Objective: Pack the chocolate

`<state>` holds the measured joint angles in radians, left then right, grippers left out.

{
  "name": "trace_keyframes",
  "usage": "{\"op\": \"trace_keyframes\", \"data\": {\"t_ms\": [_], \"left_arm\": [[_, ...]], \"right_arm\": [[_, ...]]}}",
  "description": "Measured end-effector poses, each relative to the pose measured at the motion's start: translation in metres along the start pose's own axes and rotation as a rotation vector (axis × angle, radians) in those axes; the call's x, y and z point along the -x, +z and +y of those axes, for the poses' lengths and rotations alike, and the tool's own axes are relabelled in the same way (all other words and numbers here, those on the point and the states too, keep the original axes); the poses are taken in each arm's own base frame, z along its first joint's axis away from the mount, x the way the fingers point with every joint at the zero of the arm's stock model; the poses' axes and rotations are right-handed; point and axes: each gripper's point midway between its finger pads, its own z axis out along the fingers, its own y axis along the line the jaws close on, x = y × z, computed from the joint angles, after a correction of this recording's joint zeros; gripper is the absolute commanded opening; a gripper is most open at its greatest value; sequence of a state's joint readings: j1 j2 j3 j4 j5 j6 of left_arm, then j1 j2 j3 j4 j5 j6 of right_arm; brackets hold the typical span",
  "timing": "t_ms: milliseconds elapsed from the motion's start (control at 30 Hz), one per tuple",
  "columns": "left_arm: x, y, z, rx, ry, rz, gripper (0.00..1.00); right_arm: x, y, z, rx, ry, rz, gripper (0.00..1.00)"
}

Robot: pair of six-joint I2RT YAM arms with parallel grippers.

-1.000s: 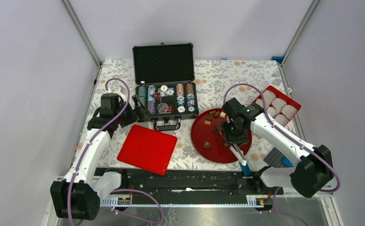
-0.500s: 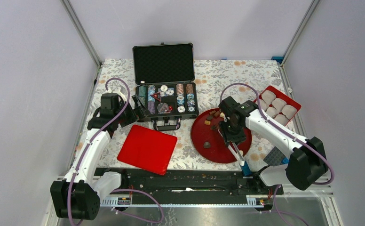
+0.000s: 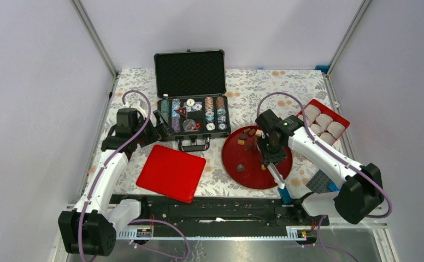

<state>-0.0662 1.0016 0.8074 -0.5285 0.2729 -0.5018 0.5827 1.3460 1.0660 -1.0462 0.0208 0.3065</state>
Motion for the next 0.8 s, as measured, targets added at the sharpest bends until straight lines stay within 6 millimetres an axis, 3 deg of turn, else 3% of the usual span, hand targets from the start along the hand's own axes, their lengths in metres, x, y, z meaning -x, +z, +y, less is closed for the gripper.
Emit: {"op": "trace_keyframes", "data": {"t_ms": [467, 800], "left_arm": [[-0.002, 0.003, 0.001, 0.000, -0.003, 0.016, 0.99], [-0.003, 0.003, 0.001, 0.001, 0.002, 0.017, 0.99]], "right_arm": [[0.036, -0.041, -0.021, -0.075, 0.097, -0.221, 0.16], [0.049, -0.054, -0.091, -0.142, 0.374, -0.273, 0.16]]}}
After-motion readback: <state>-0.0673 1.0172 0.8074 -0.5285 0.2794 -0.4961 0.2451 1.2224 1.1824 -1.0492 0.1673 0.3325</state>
